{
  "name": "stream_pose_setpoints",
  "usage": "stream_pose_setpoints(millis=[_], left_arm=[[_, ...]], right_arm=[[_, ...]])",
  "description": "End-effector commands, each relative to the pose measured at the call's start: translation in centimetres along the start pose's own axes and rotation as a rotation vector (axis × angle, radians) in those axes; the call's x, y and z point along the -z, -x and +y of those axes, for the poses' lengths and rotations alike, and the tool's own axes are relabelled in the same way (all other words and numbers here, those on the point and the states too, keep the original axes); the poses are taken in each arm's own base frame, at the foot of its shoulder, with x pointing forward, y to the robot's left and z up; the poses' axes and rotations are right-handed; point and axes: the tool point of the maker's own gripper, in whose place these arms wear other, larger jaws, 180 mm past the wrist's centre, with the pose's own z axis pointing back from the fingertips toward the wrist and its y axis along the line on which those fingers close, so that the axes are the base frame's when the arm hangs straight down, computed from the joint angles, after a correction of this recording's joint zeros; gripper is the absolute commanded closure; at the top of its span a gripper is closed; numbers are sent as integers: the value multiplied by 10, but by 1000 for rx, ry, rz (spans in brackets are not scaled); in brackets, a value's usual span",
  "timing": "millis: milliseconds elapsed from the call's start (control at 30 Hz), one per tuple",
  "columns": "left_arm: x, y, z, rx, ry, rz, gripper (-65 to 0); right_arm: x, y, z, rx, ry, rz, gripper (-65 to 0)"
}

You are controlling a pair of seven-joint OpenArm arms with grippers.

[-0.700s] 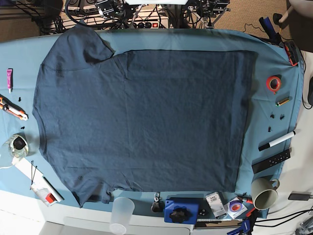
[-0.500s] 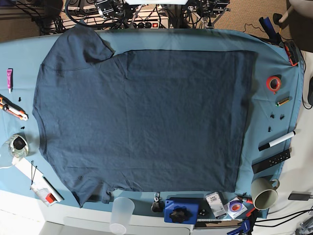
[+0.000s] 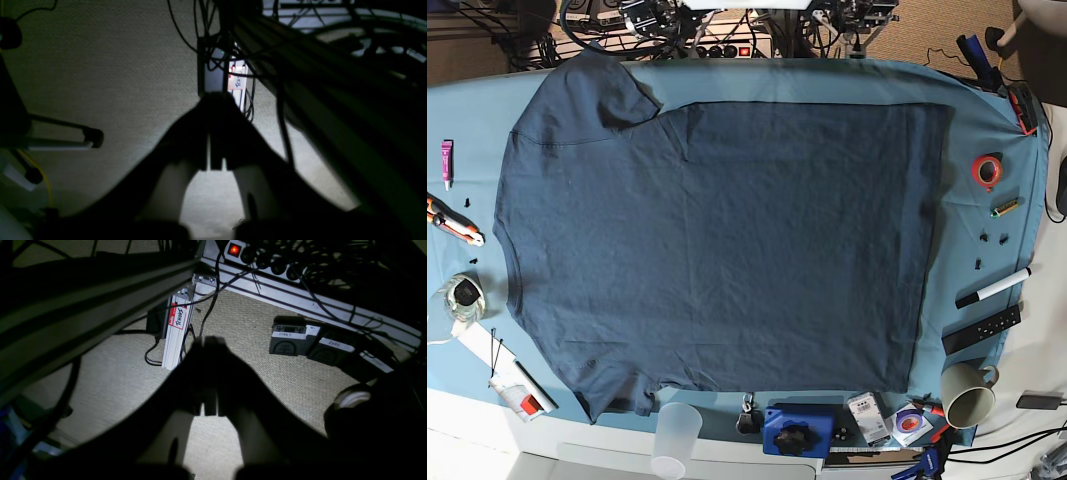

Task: Fold the T-shirt properly
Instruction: 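Move both grippers down toward the shirt's shoulder corners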

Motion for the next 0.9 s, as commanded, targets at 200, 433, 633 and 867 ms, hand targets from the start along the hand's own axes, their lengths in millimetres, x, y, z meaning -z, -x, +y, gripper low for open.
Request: stream_pose_setpoints(millis=[200,433,633,867], left_arm=[[-9,20,48,21,-73,-4,0],[-26,30,74,47,-128,-59,0],[-49,39,91,15,-202,-40,0],[-85,48,85,-64,-184,-62,0]], right_arm=[[-4,12,-12,-1,16,25,0],[-10,30,-13,-13,21,40,0],[-30,50,-17,-63,32,49,0],[-75,76,-39,-154,120,81,0]])
